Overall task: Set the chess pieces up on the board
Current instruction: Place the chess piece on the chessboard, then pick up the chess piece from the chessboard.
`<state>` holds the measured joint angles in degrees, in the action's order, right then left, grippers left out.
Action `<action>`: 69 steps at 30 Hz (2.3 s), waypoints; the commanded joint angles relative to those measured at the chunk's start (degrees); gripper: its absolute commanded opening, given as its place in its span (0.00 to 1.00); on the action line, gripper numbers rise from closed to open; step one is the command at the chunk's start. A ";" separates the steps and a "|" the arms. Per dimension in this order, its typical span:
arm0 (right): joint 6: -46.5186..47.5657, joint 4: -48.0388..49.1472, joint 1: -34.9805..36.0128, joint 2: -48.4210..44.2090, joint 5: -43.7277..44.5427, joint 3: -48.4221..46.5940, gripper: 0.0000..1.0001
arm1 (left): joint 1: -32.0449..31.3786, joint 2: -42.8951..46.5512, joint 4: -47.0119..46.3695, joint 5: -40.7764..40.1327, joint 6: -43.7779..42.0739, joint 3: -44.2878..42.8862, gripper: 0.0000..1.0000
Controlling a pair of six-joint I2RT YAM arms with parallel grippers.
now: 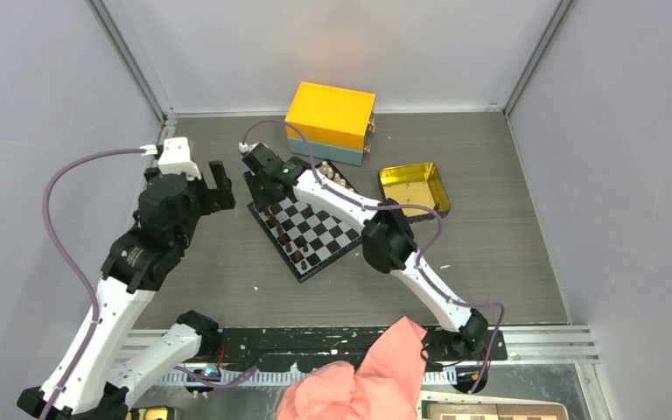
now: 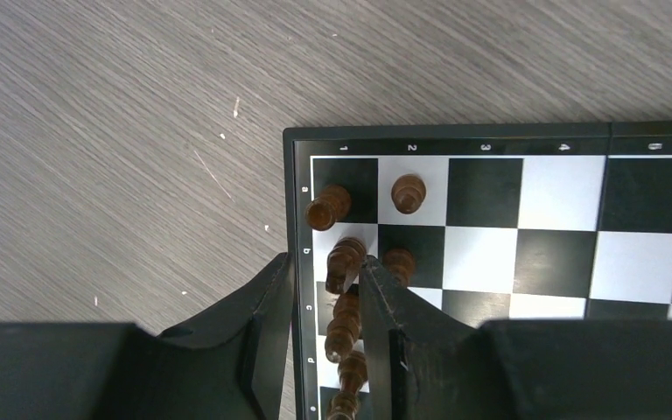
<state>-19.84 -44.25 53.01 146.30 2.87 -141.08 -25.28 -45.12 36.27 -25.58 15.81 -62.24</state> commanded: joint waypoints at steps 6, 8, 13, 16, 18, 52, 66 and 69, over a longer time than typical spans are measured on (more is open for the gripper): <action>0.59 8.04 -2.48 -16.81 6.60 8.62 0.39 | -0.21 -2.30 -2.43 0.50 -1.68 -9.61 0.94; 0.45 9.94 -4.08 -20.32 9.20 12.71 0.40 | -0.21 -4.59 -3.04 3.03 -0.90 -10.50 0.94; -0.80 13.77 -10.06 -30.17 17.29 24.58 0.40 | -0.21 -12.11 -5.09 11.99 0.37 -12.04 0.93; -2.83 15.92 -14.59 -36.25 21.46 33.33 0.41 | -0.34 -17.81 -5.35 17.49 1.07 -12.29 0.93; -5.11 16.93 -17.96 -39.96 22.86 39.01 0.41 | -0.81 -21.27 -5.89 20.25 1.23 -11.90 0.92; -10.04 24.17 -32.27 -53.36 23.50 65.42 0.41 | -7.99 -59.07 -16.28 23.11 -6.22 -13.77 0.58; -10.22 24.45 -32.44 -52.58 23.39 65.62 0.41 | -7.98 -64.22 -16.13 21.44 -6.59 -17.58 0.46; -10.22 24.38 -32.37 -52.33 23.57 65.58 0.41 | -8.00 -64.15 -14.79 20.67 -6.37 -17.70 0.45</action>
<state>-29.10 -22.68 20.86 95.70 25.58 -75.26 -33.26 -109.51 22.50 -3.36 9.98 -77.71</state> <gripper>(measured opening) 0.410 0.456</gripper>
